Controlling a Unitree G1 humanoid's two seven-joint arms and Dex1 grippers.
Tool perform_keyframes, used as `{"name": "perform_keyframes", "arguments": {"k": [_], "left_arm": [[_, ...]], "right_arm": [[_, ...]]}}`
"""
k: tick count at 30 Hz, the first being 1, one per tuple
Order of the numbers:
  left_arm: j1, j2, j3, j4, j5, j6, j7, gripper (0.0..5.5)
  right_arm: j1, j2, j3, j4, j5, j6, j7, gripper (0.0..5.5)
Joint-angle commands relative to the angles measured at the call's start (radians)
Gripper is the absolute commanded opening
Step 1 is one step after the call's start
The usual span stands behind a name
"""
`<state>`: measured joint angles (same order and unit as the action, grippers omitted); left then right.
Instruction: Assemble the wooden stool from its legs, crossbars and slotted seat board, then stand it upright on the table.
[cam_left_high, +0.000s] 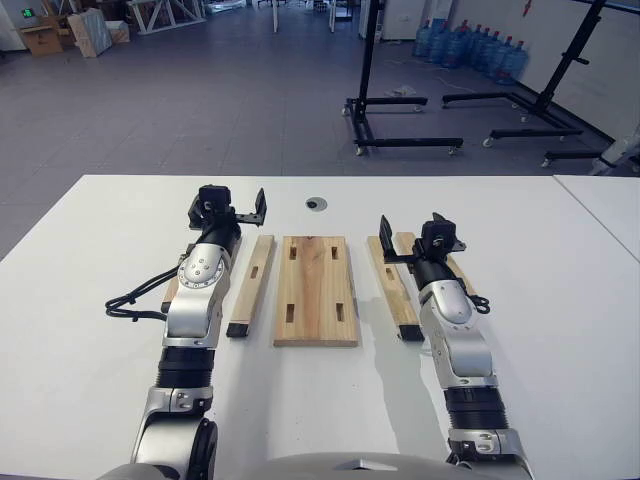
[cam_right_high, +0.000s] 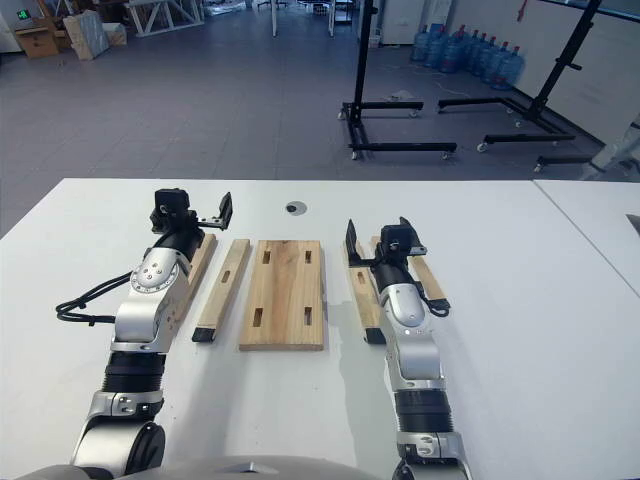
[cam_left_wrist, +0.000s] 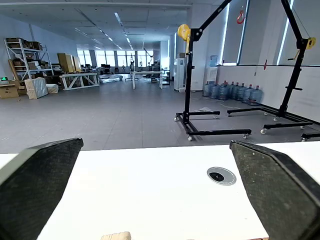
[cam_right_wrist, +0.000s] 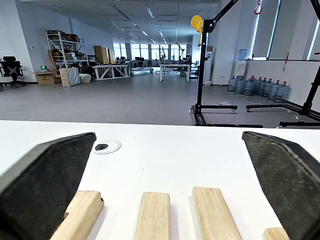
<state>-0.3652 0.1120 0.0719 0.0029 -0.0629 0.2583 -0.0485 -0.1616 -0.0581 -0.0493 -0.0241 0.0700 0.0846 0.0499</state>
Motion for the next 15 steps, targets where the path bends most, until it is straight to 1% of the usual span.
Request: {"name": "perform_keyframes", "arguments": {"k": [1,2,4,7,11,15], "left_arm": [[0.024,0.087,0.053,-0.021,0.004,0.039,-0.026,5.4],[0.043,0.122,0.107,-0.001,-0.007,0.066,-0.019,5.4],[0.064,0.181,0.176,0.037,-0.021,0.11,-0.027,5.4],[0.138,0.258,0.246,0.021,-0.049,0.212,-0.074,5.4],[0.235,0.303,0.238,-0.005,-0.079,0.33,-0.155,5.4],[0.261,0.319,0.219,0.008,-0.109,0.391,-0.222,5.4]], "right_arm": [[0.023,-0.005,-0.005,-0.035,-0.001,0.011,-0.002,5.39],[0.031,-0.011,-0.013,-0.036,0.002,0.011,-0.001,5.39],[0.054,-0.017,-0.027,-0.05,0.001,0.012,-0.008,5.39],[0.078,-0.02,-0.047,-0.061,0.002,0.018,-0.021,5.39],[0.105,-0.01,-0.051,-0.083,-0.003,0.023,-0.037,5.39],[0.109,-0.003,-0.045,-0.088,-0.006,0.028,-0.047,5.39]]}}
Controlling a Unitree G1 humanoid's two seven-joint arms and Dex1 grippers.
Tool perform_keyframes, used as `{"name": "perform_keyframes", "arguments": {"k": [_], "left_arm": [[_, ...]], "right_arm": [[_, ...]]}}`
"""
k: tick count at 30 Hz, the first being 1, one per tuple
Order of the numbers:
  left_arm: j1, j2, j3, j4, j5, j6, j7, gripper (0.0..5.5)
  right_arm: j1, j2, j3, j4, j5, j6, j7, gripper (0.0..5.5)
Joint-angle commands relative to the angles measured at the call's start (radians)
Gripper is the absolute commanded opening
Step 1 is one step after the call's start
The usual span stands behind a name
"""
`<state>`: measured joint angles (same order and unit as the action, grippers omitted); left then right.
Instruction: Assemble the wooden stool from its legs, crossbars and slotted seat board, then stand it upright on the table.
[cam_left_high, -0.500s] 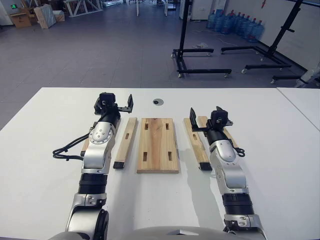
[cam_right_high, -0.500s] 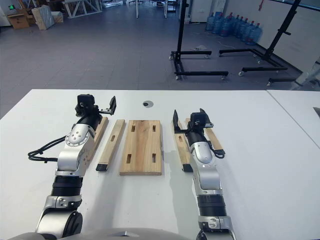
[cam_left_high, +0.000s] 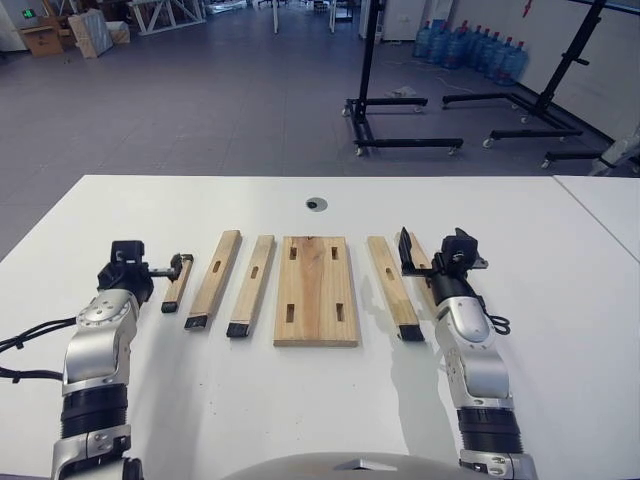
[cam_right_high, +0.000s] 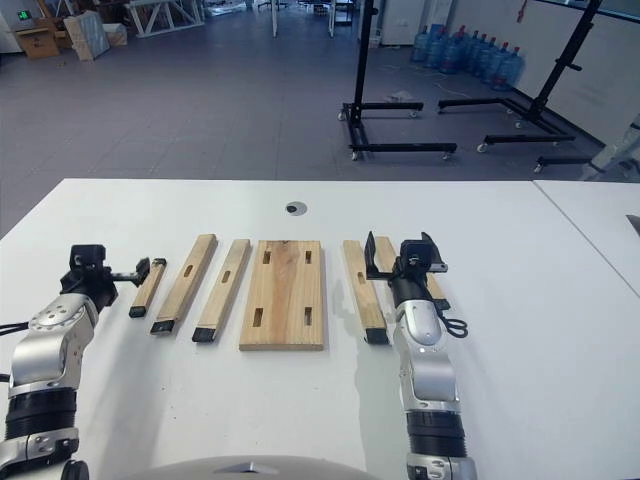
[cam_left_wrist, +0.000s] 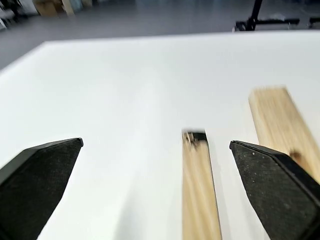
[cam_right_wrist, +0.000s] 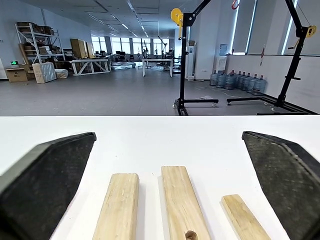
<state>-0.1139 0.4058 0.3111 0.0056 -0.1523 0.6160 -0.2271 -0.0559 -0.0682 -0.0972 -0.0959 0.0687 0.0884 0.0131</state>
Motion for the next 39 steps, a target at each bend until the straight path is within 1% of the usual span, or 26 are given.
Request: {"name": "perform_keyframes", "arguments": {"k": [1,5,7,13,19,21,22,23,24,25,26,30,33,37,39], "left_arm": [[0.008,0.028,-0.03,0.015,-0.021,0.033,-0.057,5.4],[0.001,0.032,-0.054,0.107,-0.003,0.025,-0.061,5.4],[-0.001,0.035,-0.054,0.171,0.008,0.022,-0.049,5.15],[-0.003,0.04,-0.084,0.229,-0.023,0.073,-0.1,4.35],[-0.001,0.058,-0.1,0.266,-0.023,0.079,-0.117,3.37],[0.008,0.058,-0.111,0.265,-0.021,0.081,-0.122,3.12],[0.011,0.058,-0.113,0.262,-0.021,0.083,-0.122,2.87],[0.011,0.058,-0.117,0.261,-0.021,0.085,-0.123,2.78],[0.01,0.059,-0.119,0.261,-0.021,0.085,-0.123,2.57],[0.01,0.059,-0.121,0.261,-0.022,0.085,-0.123,2.49],[0.011,0.057,-0.117,0.259,-0.024,0.081,-0.119,2.26],[-0.006,0.047,-0.093,0.244,-0.041,0.066,-0.101,1.74],[-0.021,0.035,-0.11,0.242,-0.039,0.054,-0.106,1.27],[-0.024,0.021,-0.112,0.232,-0.04,0.034,-0.103,1.24],[-0.068,-0.007,-0.061,0.16,-0.071,-0.031,-0.07,1.24]], "right_arm": [[0.001,0.007,0.005,-0.015,-0.005,0.026,-0.011,5.39],[-0.012,0.007,0.012,-0.009,-0.008,0.034,-0.008,5.39],[-0.02,0.004,0.012,-0.005,-0.008,0.036,-0.005,5.4],[-0.014,0.001,0.01,-0.006,-0.012,0.037,-0.006,5.4],[-0.004,0.01,0.013,-0.01,-0.019,0.038,-0.018,5.4],[0.002,0.012,0.012,-0.015,-0.02,0.039,-0.022,5.4],[0.001,0.011,0.014,-0.011,-0.024,0.039,-0.024,5.4],[0.003,0.011,0.014,-0.01,-0.026,0.038,-0.027,5.4],[0.004,0.012,0.015,-0.008,-0.029,0.038,-0.029,5.4],[0.004,0.013,0.015,-0.008,-0.031,0.038,-0.03,5.4],[0.005,0.012,0.016,-0.01,-0.032,0.039,-0.03,5.4],[0.003,0.004,0.008,-0.007,-0.032,0.042,-0.028,5.4],[-0.006,0.001,0.007,0.002,-0.035,0.042,-0.029,5.4],[-0.009,0.005,0.014,0.005,-0.038,0.038,-0.031,5.4],[-0.013,0.004,0.014,-0.007,-0.032,0.047,-0.026,5.4]]}}
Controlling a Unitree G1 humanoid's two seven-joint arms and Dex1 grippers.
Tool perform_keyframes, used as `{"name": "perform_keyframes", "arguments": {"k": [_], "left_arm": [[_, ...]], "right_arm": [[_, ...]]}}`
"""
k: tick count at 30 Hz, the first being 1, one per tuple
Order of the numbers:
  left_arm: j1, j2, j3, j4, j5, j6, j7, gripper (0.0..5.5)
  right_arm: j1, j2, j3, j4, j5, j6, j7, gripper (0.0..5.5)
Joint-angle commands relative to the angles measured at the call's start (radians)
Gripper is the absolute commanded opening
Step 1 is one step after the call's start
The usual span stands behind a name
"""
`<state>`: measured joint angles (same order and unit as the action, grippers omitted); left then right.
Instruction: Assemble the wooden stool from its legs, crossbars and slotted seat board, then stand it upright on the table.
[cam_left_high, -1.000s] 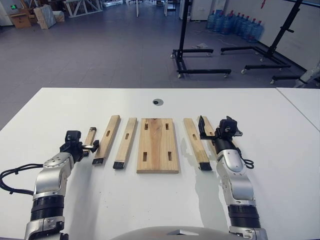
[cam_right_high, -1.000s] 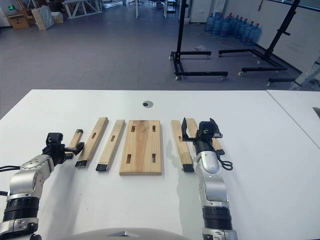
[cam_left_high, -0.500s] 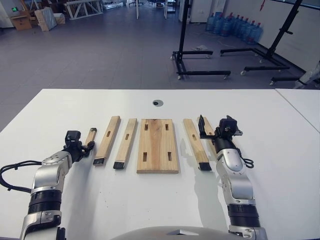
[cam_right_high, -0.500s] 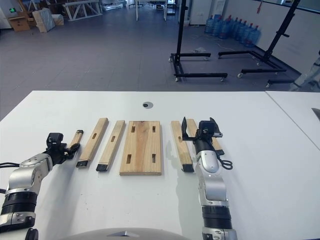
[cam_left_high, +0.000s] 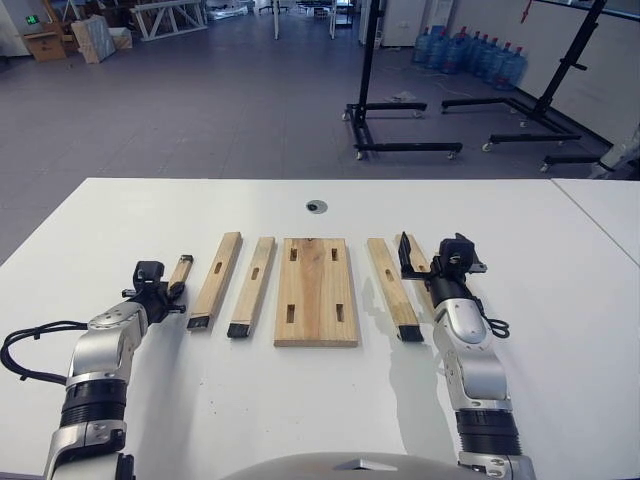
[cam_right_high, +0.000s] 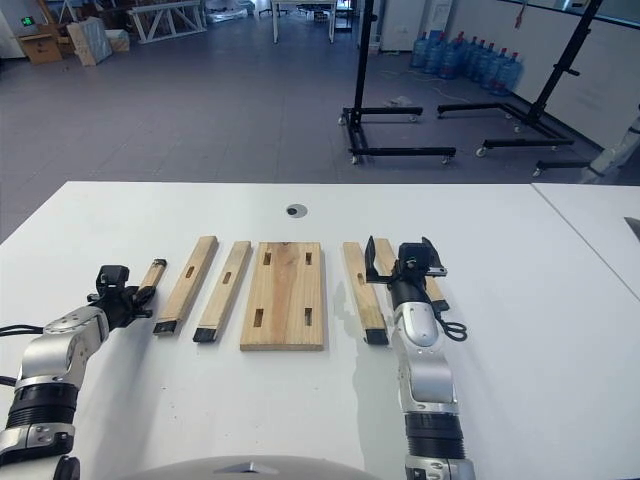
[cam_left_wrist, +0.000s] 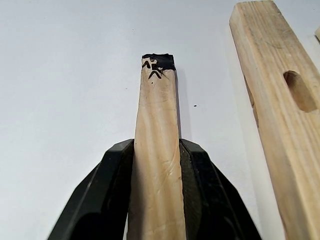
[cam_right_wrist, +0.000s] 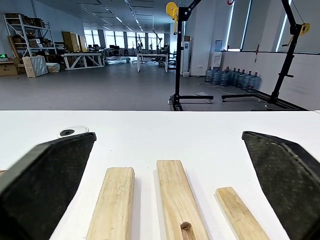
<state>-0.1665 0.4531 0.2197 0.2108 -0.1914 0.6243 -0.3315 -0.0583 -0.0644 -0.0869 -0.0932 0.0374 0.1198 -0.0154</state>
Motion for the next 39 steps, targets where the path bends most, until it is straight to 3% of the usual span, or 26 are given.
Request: {"name": "perform_keyframes", "arguments": {"k": [1,4,7,8,11,17,24,39], "left_arm": [[-0.043,-0.062,0.043,-0.09,-0.033,-0.077,0.055,1.24],[-0.129,-0.07,0.02,-0.213,0.001,-0.153,0.105,1.24],[-0.204,-0.055,-0.048,-0.386,0.015,-0.184,0.077,1.24],[-0.22,-0.051,-0.096,-0.432,0.018,-0.201,0.04,1.24],[-0.222,-0.058,-0.241,-0.489,0.041,-0.265,-0.057,1.24],[-0.124,-0.131,-0.356,-0.585,-0.031,-0.244,-0.12,1.24],[-0.056,-0.132,-0.439,-0.656,-0.068,-0.212,-0.187,1.24],[-0.028,-0.096,-0.468,-0.666,-0.041,-0.218,-0.212,1.24]], "right_arm": [[-0.017,-0.001,0.0,-0.019,0.01,0.026,0.008,5.4],[-0.059,-0.014,0.003,-0.069,0.07,0.086,0.067,5.4],[-0.152,-0.012,0.013,-0.204,0.313,0.296,0.204,5.4],[-0.177,0.009,-0.012,-0.26,0.48,0.408,0.215,5.4],[-0.215,0.063,-0.087,-0.346,0.876,0.605,0.161,5.4],[-0.188,0.086,-0.136,-0.347,1.231,0.702,-0.012,5.4],[-0.181,0.082,-0.06,-0.31,1.255,0.706,-0.112,5.4],[-0.179,0.073,-0.041,-0.289,1.358,0.662,-0.223,2.74]]}}
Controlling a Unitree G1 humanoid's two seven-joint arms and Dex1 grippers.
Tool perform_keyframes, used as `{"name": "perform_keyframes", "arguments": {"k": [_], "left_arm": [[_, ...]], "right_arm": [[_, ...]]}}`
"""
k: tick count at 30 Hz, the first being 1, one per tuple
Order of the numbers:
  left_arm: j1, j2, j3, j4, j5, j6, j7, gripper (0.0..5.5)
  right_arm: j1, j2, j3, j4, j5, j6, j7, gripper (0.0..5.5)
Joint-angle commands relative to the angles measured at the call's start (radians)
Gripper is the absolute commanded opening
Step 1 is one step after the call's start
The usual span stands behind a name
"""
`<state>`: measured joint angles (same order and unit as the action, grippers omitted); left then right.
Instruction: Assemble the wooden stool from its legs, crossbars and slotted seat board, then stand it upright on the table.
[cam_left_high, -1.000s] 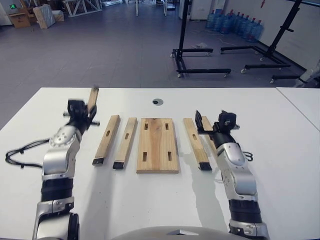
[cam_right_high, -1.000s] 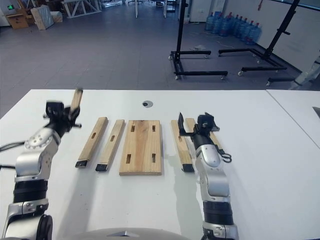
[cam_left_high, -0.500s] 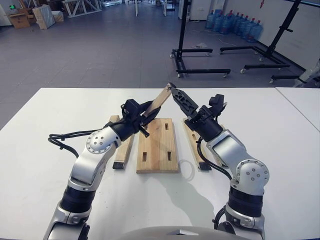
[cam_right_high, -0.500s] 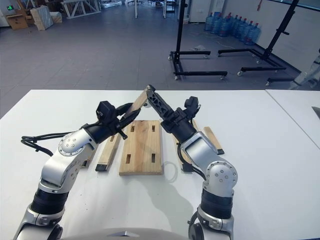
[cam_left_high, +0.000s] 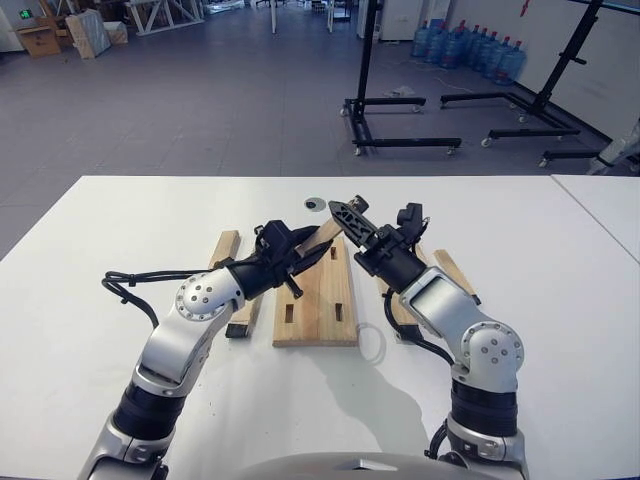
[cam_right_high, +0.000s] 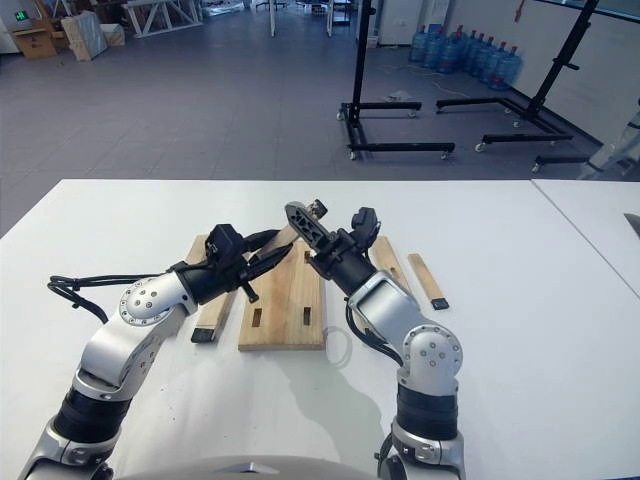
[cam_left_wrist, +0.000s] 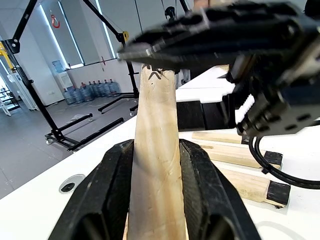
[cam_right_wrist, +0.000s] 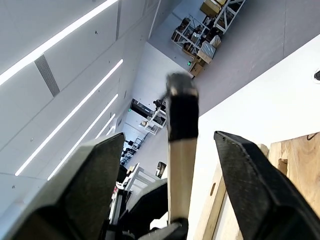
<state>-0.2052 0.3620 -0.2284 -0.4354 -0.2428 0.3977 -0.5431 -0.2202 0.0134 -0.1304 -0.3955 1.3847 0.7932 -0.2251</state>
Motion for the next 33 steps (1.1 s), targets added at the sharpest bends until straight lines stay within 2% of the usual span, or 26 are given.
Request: {"name": "perform_keyframes", "arguments": {"k": [1,13,20,21,28,30,33], "left_arm": [[0.011,-0.006,-0.022,-0.021,0.011,0.009,0.001,1.24],[0.015,-0.01,-0.025,-0.019,0.019,0.016,0.004,1.24],[0.013,-0.036,-0.016,-0.019,0.004,0.044,0.025,1.24],[0.015,-0.036,-0.016,-0.022,-0.004,0.057,0.022,1.6],[0.018,-0.046,-0.017,-0.037,-0.014,0.078,0.03,2.62],[0.014,-0.06,0.01,-0.028,-0.025,0.08,0.05,2.95],[-0.001,-0.08,0.081,0.006,-0.045,0.089,0.089,2.99]], "right_arm": [[-0.017,-0.007,0.006,0.014,0.008,-0.013,-0.012,2.52],[0.028,-0.013,0.049,0.002,-0.07,-0.048,0.025,0.42],[0.019,-0.011,0.032,0.006,-0.103,-0.088,0.046,0.4],[0.021,-0.014,0.034,0.004,-0.11,-0.087,0.052,0.4],[0.036,-0.02,0.048,-0.003,-0.139,-0.086,0.071,0.4],[0.032,-0.065,0.05,0.0,-0.244,-0.12,0.091,0.4],[0.043,-0.183,0.054,0.034,-0.501,-0.218,0.15,0.4]]}}
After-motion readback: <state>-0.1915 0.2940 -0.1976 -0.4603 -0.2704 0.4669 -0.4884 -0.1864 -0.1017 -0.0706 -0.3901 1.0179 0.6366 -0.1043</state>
